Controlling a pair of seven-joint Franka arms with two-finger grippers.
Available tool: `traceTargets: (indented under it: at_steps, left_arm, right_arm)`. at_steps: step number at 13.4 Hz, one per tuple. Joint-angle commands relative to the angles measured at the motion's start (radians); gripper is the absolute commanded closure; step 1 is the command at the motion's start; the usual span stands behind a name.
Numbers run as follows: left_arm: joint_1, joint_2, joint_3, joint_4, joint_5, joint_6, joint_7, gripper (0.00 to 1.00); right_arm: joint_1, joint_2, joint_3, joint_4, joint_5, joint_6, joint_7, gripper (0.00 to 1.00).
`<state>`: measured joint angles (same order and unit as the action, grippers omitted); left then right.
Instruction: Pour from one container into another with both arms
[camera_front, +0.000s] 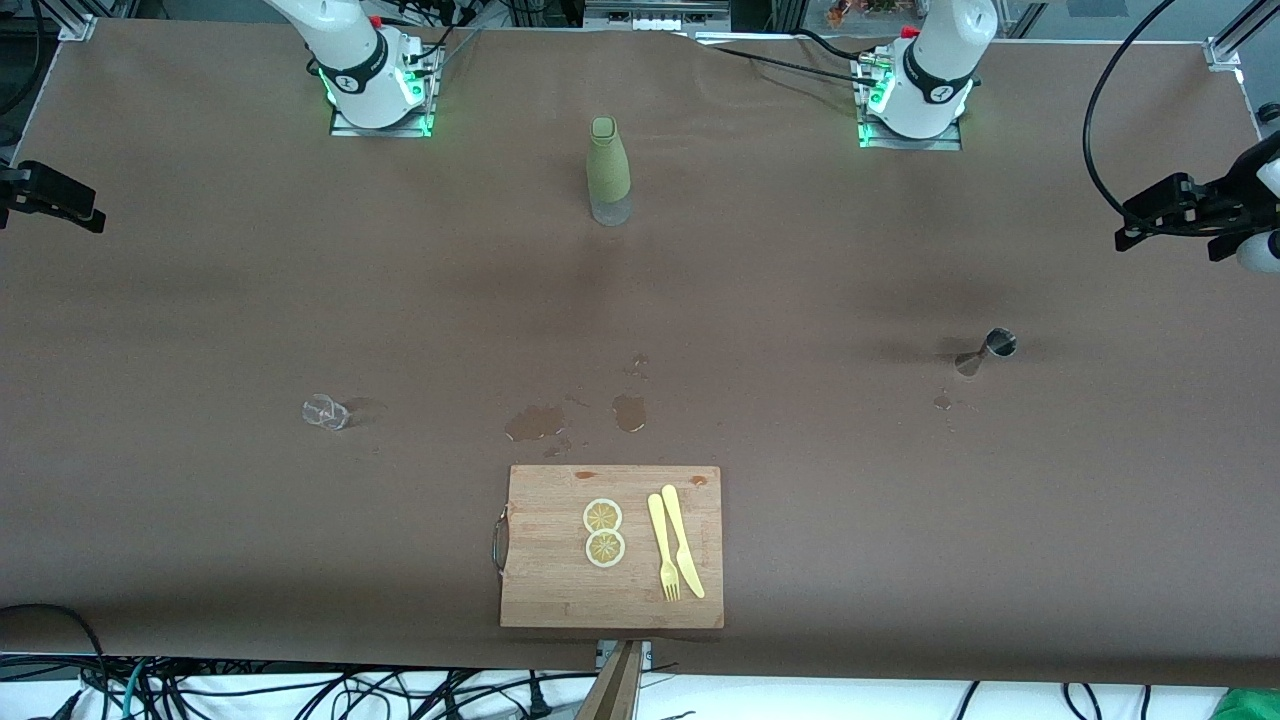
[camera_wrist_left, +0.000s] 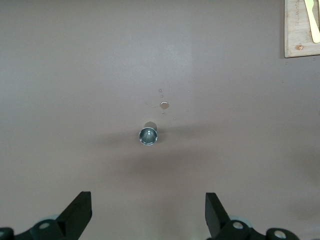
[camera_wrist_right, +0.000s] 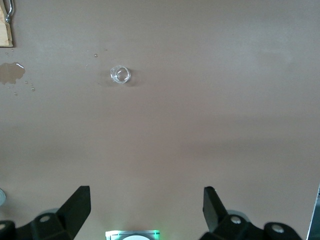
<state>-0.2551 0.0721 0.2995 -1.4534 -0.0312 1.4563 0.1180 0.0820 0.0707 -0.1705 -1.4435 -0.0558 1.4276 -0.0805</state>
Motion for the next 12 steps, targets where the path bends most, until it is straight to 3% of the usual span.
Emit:
traceTargets:
  at_steps: [1, 6, 12]
  left_arm:
    - [0.008, -0.012, -0.003, -0.007, -0.015, 0.007, -0.001, 0.0]
    - [0.031, 0.004, -0.003, -0.01, -0.015, 0.006, 0.03, 0.0]
    - [0.224, 0.107, -0.003, -0.018, -0.101, 0.053, 0.585, 0.0]
  right_arm:
    - [-0.004, -0.008, -0.001, -0.009, -0.007, 0.01, 0.01, 0.0]
    - [-0.004, -0.008, -0.001, -0.009, -0.007, 0.01, 0.01, 0.0]
    - [-0.004, -0.008, -0.001, -0.009, -0.009, 0.01, 0.01, 0.0]
